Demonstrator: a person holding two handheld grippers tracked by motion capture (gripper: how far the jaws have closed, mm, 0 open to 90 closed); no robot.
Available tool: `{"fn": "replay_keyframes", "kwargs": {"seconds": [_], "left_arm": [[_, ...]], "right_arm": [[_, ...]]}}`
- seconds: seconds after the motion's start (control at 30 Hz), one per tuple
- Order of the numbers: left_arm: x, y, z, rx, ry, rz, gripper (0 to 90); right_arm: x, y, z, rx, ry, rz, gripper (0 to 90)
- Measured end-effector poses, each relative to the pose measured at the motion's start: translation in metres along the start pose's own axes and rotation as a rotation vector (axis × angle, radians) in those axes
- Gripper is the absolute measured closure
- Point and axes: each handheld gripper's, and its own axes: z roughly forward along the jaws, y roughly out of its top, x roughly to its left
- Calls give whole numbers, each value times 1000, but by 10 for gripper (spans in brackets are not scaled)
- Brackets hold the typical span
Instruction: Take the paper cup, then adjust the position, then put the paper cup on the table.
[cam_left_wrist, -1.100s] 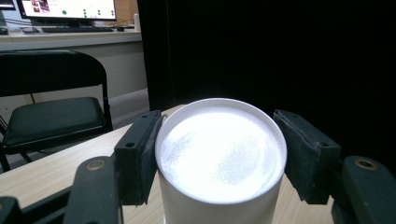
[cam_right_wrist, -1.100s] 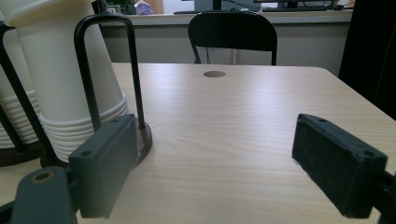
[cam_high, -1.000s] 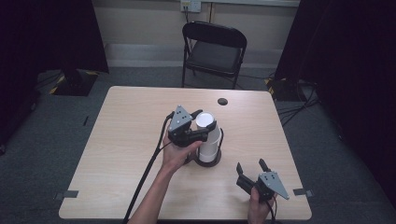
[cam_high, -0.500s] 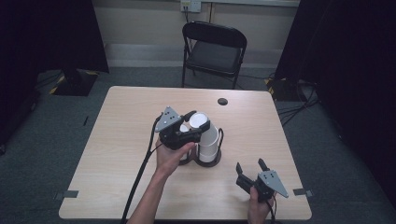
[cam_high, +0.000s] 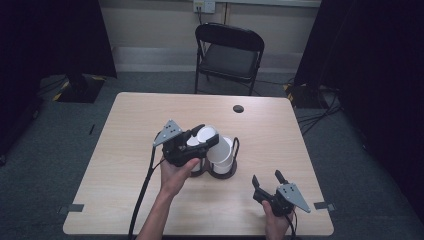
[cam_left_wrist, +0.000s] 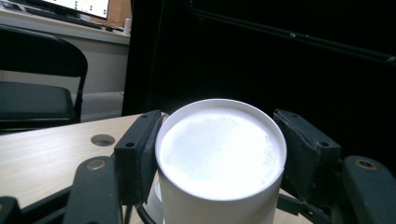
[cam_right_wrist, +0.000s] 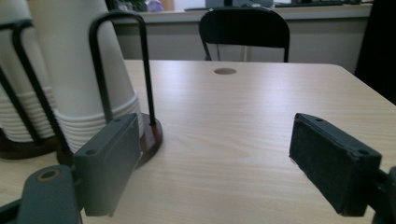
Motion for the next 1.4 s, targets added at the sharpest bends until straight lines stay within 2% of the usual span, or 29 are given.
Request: {"fn": "replay_keyframes", "kwargs": {"seconds": [0.17,0.2,0.23,0.33,0.37,0.4,0.43,0.47,0.5,0.57,0.73,0.87,1.0,1.07,1.17,1.27,1.4], "left_arm": [[-1,-5,-7,7,0,-14,350],[-1,-6,-9,5,1,-19,350],[-1,-7,-11,2,-1,-28,350],[1,-12,-15,2,-9,-51,350],[1,-13,-16,4,-14,-63,350],[1,-14,-17,2,-18,-73,350],[0,-16,-19,6,-18,-70,350],[-1,-17,-20,5,-21,-75,350],[-1,-19,-22,11,-22,-75,350],[0,-21,-23,22,-23,-80,350],[0,-32,-29,23,-26,-116,350],[-1,-39,-31,32,-22,-125,350],[-2,-45,-33,49,-31,-139,350],[-2,-48,-34,56,-30,-149,350],[0,-53,-34,75,-40,-162,349],[1,-55,-33,81,-68,-190,350],[-1,-56,-32,87,-84,-212,350]], "right_arm": [[3,1,2,16,17,-25,193],[6,1,1,20,62,-35,290],[6,1,1,20,62,-35,290],[12,4,-1,16,131,-43,303],[18,7,-2,14,172,-54,314],[22,9,-2,12,189,-63,317],[22,9,-2,12,189,-63,317],[29,12,-3,7,228,-80,332],[29,12,-3,7,228,-80,332],[37,16,-3,-3,269,-98,354],[44,20,-4,-31,301,-109,374],[54,22,-3,-47,339,-158,384],[66,22,0,-60,378,-192,432],[70,22,3,-66,402,-190,467],[73,22,4,-76,410,-199,496],[75,22,5,-87,416,-211,493],[75,22,5,-93,430,-210,498]]}}
